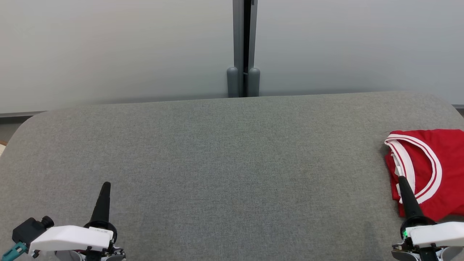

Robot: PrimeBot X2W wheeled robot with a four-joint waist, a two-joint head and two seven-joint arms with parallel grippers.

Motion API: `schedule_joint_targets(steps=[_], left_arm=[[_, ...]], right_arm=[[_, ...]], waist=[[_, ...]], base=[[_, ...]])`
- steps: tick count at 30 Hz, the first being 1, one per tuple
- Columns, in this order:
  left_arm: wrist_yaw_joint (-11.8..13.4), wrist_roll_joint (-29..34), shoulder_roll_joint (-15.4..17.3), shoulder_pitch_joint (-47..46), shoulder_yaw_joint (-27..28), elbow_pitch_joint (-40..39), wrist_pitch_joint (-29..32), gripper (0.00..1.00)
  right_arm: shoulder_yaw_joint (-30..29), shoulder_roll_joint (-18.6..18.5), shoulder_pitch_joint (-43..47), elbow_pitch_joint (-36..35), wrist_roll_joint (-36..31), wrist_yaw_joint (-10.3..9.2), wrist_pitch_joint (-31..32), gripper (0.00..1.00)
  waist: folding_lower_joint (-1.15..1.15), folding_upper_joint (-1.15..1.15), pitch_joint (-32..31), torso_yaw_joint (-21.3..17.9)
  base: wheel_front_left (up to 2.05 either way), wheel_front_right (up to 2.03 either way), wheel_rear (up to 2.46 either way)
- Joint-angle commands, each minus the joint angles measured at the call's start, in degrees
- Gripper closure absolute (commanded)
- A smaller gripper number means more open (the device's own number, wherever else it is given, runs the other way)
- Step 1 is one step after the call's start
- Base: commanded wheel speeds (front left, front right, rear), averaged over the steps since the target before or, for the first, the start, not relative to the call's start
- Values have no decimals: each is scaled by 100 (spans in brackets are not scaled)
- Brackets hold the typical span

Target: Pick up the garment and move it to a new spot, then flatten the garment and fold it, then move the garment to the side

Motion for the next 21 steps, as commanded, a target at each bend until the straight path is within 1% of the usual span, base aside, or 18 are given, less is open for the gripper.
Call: schedule_joint_targets(steps=[1, 21], left_arm=[[-51, -127, 1, -171, 75, -24, 37, 100], [-232, -922, -188, -341, 375, 113, 269, 100]], right_arm=[[-33, -10, -115, -15, 158, 3, 19, 100], [-112, 34, -334, 241, 1197, 2, 54, 100]], waist=[[0, 0, 3, -2], [0, 0, 53, -32]], base=[[0, 0, 0], [0, 0, 0]])
